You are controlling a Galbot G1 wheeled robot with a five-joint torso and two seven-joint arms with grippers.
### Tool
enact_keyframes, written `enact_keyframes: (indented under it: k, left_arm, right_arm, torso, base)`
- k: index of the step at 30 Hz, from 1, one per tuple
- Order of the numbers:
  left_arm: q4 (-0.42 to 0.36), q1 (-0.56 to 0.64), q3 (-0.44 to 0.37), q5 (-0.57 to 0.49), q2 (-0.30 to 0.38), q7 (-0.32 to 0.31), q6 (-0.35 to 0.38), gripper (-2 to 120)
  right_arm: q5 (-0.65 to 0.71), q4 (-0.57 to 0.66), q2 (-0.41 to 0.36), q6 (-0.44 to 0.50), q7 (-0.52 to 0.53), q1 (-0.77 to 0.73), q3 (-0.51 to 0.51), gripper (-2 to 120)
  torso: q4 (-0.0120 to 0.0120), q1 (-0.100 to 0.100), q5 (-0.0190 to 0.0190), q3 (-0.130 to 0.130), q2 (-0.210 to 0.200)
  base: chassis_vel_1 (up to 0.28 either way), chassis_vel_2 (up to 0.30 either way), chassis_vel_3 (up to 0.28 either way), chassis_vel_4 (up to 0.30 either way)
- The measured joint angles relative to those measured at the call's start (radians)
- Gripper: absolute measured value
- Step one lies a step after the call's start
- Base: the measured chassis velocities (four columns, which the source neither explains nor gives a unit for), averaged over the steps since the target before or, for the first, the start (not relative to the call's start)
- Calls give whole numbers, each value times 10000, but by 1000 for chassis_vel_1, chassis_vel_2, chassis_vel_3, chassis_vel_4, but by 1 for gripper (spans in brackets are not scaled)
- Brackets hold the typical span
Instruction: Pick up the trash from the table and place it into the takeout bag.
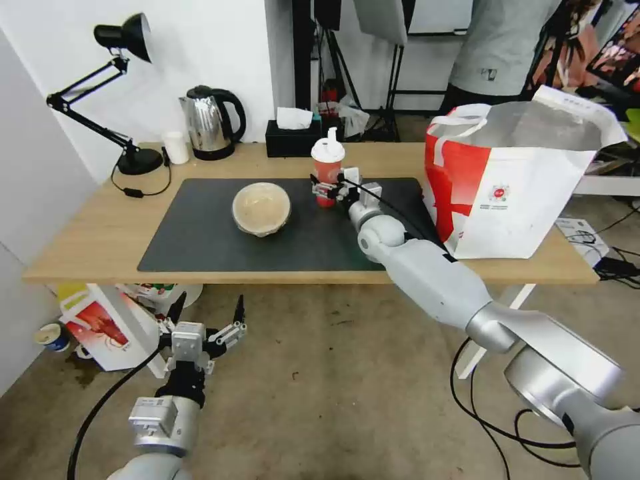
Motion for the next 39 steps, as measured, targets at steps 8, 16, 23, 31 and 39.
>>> enact_keyframes:
  k: [8, 16, 23, 31, 39]
  left_arm:
    - [0, 0, 0, 0, 0, 0, 0, 100]
    - [0, 0, 0, 0, 0, 0, 0, 100]
    - [0, 0, 0, 0, 0, 0, 0, 100]
    - [0, 0, 0, 0, 0, 0, 0, 100]
    - [0, 0, 0, 0, 0, 0, 0, 100]
  right_arm:
    - [-1, -72, 15, 155, -212, 1, 62, 75]
    - [90, -35, -20, 164, -291, 31, 92, 45]
    - [227, 63, -99, 164, -366, 30, 95, 31]
    - [441, 449, -334, 148, -364, 44, 54, 15]
    - [727, 1047, -682, 107, -326, 70, 11, 3]
  torso:
    - [0, 0, 1, 0, 2]
    - [0, 0, 0, 0, 2]
    - [0, 0, 1, 0, 2]
    - [0, 0, 1, 0, 2]
    - [0, 0, 1, 0, 2]
  base:
    - [0, 0, 0, 0]
    - [0, 0, 0, 0]
    - [0, 0, 0, 0]
    - [0, 0, 0, 0]
    - [0, 0, 0, 0]
